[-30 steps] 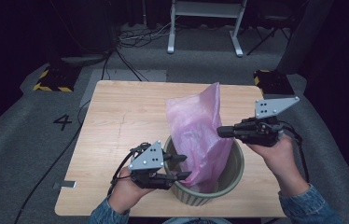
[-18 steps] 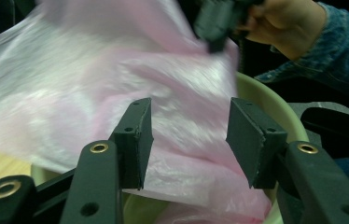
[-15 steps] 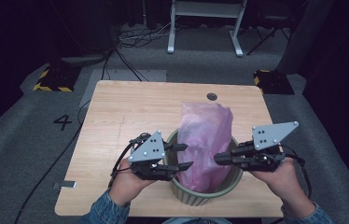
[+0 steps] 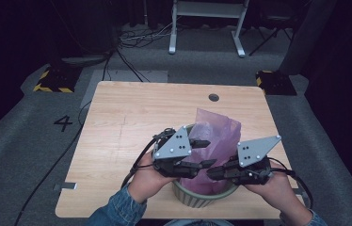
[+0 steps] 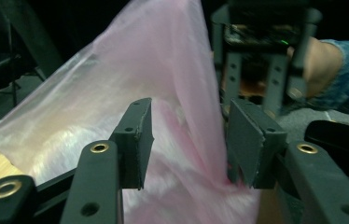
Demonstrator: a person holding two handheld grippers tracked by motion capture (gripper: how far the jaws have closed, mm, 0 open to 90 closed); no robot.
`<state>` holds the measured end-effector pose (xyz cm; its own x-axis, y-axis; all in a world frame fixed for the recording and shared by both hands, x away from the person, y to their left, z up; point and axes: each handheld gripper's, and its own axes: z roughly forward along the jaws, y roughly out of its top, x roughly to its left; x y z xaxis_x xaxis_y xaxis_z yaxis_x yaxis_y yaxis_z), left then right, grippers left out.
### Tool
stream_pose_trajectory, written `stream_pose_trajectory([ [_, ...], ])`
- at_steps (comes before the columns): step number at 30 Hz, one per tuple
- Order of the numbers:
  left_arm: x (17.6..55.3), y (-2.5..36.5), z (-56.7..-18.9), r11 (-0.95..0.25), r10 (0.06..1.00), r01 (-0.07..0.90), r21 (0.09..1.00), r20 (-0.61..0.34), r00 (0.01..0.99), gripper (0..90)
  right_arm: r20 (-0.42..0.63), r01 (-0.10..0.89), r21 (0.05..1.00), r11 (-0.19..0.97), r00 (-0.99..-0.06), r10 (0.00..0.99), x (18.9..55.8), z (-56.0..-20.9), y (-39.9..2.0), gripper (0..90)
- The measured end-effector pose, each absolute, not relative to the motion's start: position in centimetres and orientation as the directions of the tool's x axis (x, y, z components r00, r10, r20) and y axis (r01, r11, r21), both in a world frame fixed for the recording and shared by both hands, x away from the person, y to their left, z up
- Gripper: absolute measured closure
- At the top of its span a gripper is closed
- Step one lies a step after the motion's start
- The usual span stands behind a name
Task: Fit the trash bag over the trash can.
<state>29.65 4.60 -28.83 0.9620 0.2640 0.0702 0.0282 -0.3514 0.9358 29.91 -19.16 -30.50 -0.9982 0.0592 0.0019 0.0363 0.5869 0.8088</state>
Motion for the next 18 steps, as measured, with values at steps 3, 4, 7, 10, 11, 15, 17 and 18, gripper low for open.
stream_pose_trajectory([
  [3,29.7,4.4,-28.8,-0.350,0.270,0.033,0.936,0.067,0.961,68.7,0.002,0.038,0.804,0.594,-0.998,0.060,29.9,-30.6,-19.0,84.5],
  [4,29.7,4.3,-28.9,-0.351,0.273,0.033,0.936,0.069,0.959,75.2,0.004,0.039,0.803,0.595,-0.998,0.060,29.8,-30.6,-19.0,83.6],
  [7,29.5,4.1,-29.1,-0.375,0.298,0.021,0.927,0.099,0.949,87.6,0.001,0.046,0.800,0.599,-0.997,0.074,29.8,-30.7,-19.0,76.0],
  [10,29.3,4.1,-29.4,-0.393,0.314,0.005,0.919,0.129,0.941,89.8,0.007,0.049,0.819,0.572,-0.997,0.076,29.8,-30.9,-19.4,69.3],
  [11,29.2,4.1,-29.6,-0.395,0.314,0.003,0.919,0.132,0.940,89.9,0.016,0.062,0.833,0.549,-0.996,0.088,29.8,-31.0,-19.7,63.4],
  [15,29.0,4.2,-30.1,-0.419,0.319,-0.009,0.908,0.156,0.935,89.8,-0.008,0.058,0.842,0.537,-0.993,0.120,29.9,-30.6,-20.5,59.5],
  [17,28.9,4.3,-30.4,-0.421,0.316,-0.011,0.907,0.158,0.935,89.8,-0.017,0.057,0.863,0.502,-0.990,0.141,29.9,-29.9,-21.5,57.0],
  [18,28.9,4.4,-30.6,-0.424,0.313,-0.012,0.906,0.159,0.936,89.8,-0.017,0.057,0.863,0.502,-0.990,0.141,29.9,-29.9,-21.5,57.0],
])
